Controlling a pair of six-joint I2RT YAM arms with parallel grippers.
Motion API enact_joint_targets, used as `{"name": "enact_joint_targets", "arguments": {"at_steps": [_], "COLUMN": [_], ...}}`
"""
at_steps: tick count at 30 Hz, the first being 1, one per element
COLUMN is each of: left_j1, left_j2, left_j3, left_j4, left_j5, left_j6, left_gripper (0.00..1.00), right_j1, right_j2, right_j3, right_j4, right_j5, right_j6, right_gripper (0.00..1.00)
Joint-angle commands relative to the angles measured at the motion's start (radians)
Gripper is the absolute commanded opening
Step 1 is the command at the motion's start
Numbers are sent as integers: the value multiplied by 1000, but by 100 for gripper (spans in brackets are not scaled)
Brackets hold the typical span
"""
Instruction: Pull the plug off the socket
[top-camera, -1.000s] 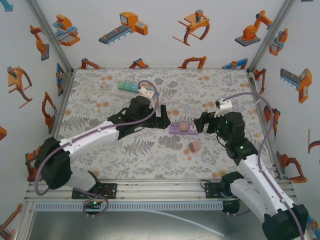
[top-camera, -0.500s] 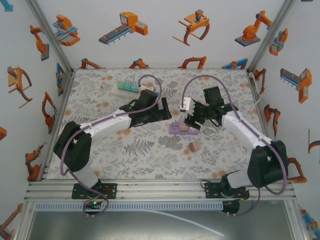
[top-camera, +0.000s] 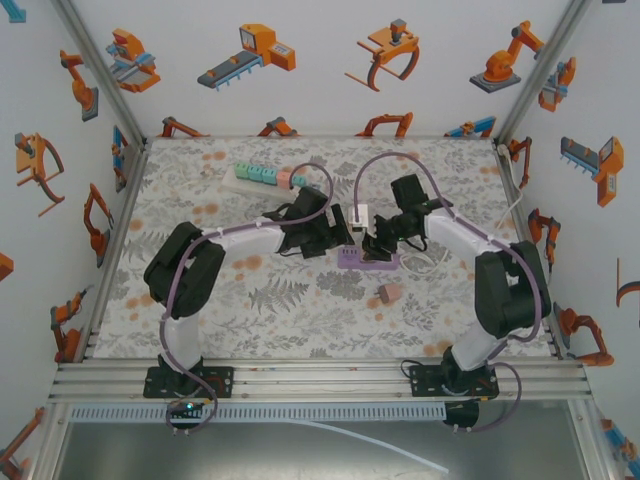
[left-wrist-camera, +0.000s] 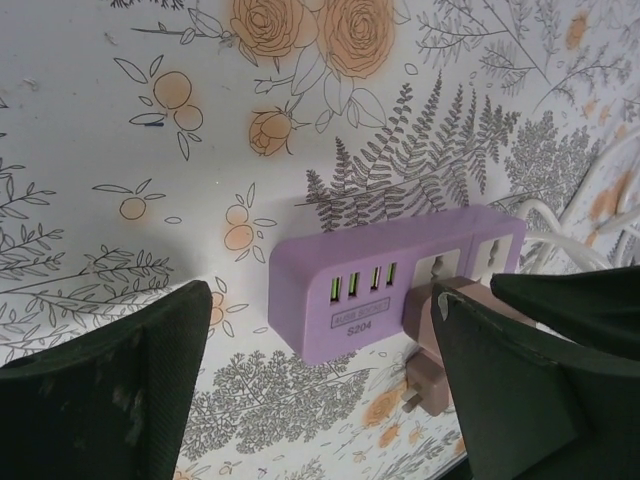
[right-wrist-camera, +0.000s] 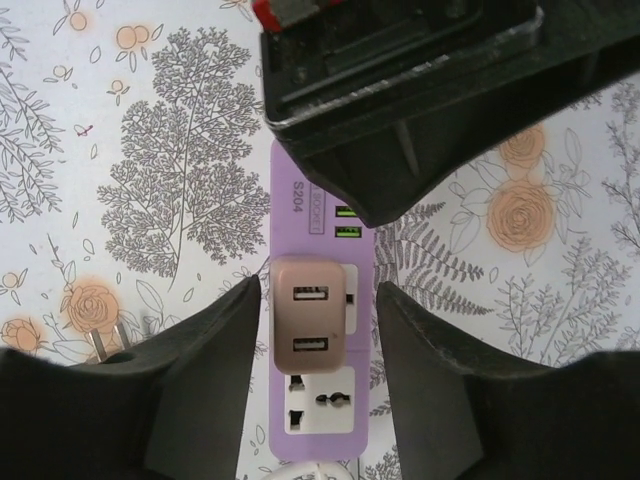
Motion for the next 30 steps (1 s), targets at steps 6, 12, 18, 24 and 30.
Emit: {"name": "enact_joint_targets", "arguments": {"at_steps": [6, 12, 18, 24, 30], "left_j1": [-18, -46, -57, -57, -60], "left_j2": [65, 114, 149, 172, 177], "left_j3": [65, 118, 95, 70, 48], "left_j4": [-82, -187, -231, -247, -249], "left_j5": [27, 49, 36, -1, -40], "left_j6": [23, 87, 87, 71, 50], "left_gripper": [67, 58, 54, 51, 51], "right_j1": [12, 16, 27, 30, 30], "right_j2": [27, 19, -4, -46, -111], "right_j3": [-28, -30, -52, -53, -67], "right_j4": [-14, -8, 37, 39, 55], "right_j5": [4, 1, -7, -65, -84], "right_j6": [-52, -54, -58, -52, -49], "right_gripper": [38, 28, 16, 3, 0]}}
